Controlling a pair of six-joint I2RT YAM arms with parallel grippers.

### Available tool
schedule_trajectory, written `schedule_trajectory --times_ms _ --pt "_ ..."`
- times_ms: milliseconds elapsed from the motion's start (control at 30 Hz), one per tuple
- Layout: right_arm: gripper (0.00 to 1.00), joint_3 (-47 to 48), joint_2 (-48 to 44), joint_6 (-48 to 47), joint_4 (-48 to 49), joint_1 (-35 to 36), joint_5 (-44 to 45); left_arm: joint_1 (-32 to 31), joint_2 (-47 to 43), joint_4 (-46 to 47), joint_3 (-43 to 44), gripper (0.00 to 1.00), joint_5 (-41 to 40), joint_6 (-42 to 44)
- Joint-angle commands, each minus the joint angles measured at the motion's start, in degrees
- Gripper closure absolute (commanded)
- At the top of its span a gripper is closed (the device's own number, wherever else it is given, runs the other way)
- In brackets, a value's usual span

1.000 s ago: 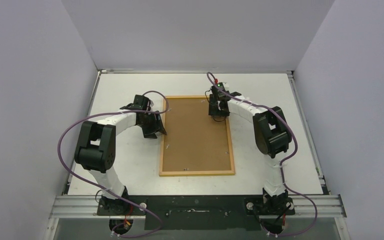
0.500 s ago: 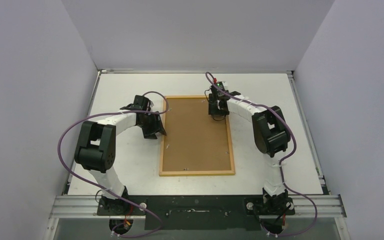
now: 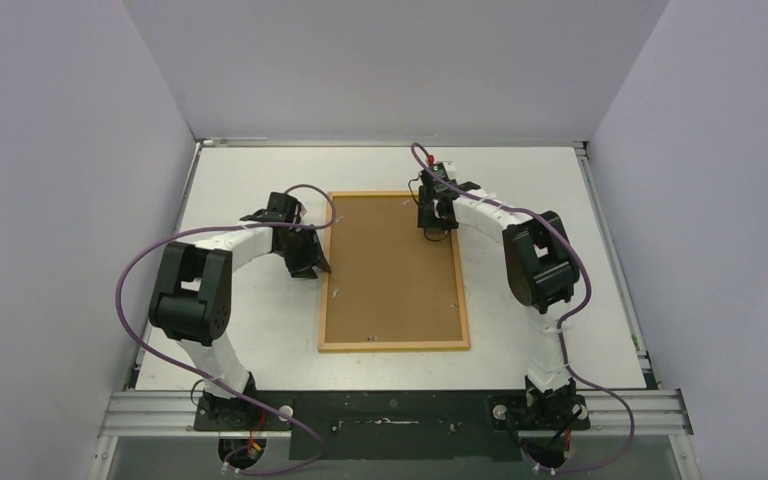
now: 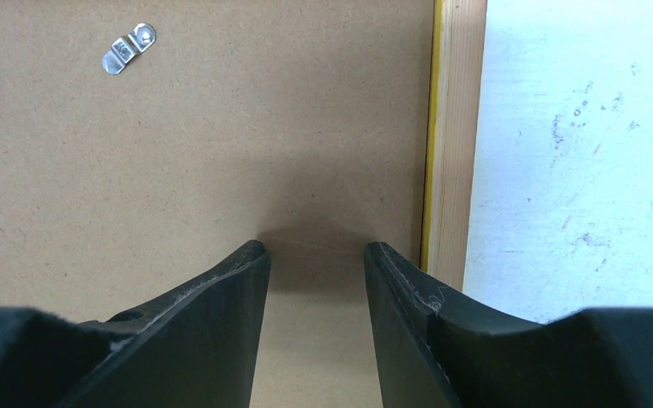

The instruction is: Put the photo into the frame

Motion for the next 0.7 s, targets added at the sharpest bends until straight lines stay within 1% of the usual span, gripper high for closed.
schedule_trajectory --times_ms 0,200,400,667 --pt "0.55 0.8 1.1 0.5 -4.6 -0.5 3.9 -0.1 0.4 2.4 -1.1 0.62 0.3 -3.0" --pt "0.56 1.7 1.2 0.7 -6.9 -0.6 5.1 -0.1 -0.1 5.0 -3.7 0.7 -0.8 -8.9" --pt "0.57 1.7 1.3 1.0 -7.9 -0.8 4.7 0.1 -1.0 5.7 -5.0 0.71 -2.3 -11.6" --pt "0.57 -0.1 0.7 2.2 -7.6 -1.8 3.4 0.7 -1.3 8.2 -7.1 0.75 -1.8 -16.7"
